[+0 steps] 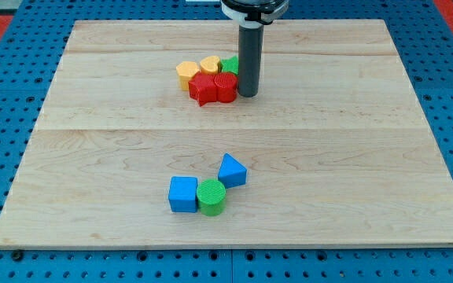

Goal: Slide the green circle closer to the red star and red circle

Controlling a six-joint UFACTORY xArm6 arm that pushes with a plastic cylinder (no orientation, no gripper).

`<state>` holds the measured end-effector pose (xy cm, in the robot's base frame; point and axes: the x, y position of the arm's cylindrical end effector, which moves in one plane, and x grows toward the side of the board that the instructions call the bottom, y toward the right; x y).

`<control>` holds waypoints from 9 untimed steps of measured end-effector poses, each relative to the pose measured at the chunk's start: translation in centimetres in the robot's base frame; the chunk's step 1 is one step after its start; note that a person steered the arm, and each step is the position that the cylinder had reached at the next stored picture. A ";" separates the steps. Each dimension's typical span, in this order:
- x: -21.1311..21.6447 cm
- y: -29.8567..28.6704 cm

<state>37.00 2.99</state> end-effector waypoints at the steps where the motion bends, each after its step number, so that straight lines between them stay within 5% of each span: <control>1: 0.0 0.0; 5: 2.7 1.5; 7: 12.9 9.1; 9: 21.5 3.9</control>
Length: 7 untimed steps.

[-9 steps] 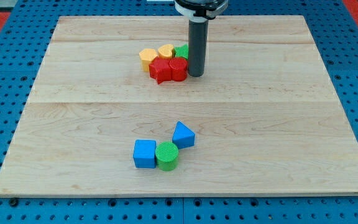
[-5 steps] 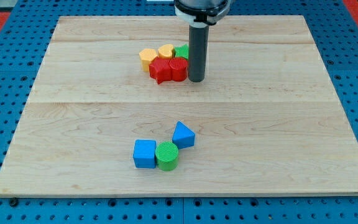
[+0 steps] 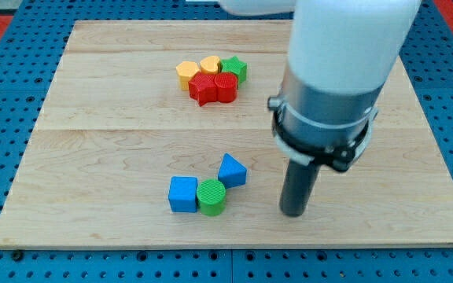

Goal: Slide the green circle closer to the red star and red circle

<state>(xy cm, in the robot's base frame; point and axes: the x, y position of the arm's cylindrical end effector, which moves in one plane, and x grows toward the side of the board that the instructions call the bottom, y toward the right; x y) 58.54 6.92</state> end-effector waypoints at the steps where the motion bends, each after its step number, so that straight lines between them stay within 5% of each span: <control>1: 1.3 -3.8; 5: -11.1 -17.9; 7: -13.5 -24.9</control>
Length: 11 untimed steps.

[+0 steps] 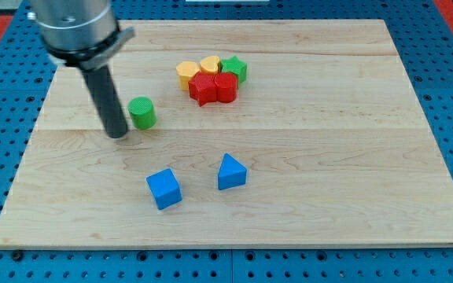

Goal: Slide the green circle closer to the red star and red circle

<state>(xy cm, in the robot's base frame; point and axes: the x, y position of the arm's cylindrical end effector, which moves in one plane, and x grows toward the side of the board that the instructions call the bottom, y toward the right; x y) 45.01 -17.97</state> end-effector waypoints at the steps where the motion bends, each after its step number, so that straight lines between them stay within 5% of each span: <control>1: -0.1 -3.5; 11: -2.6 -3.1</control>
<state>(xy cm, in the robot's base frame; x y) 42.37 -21.09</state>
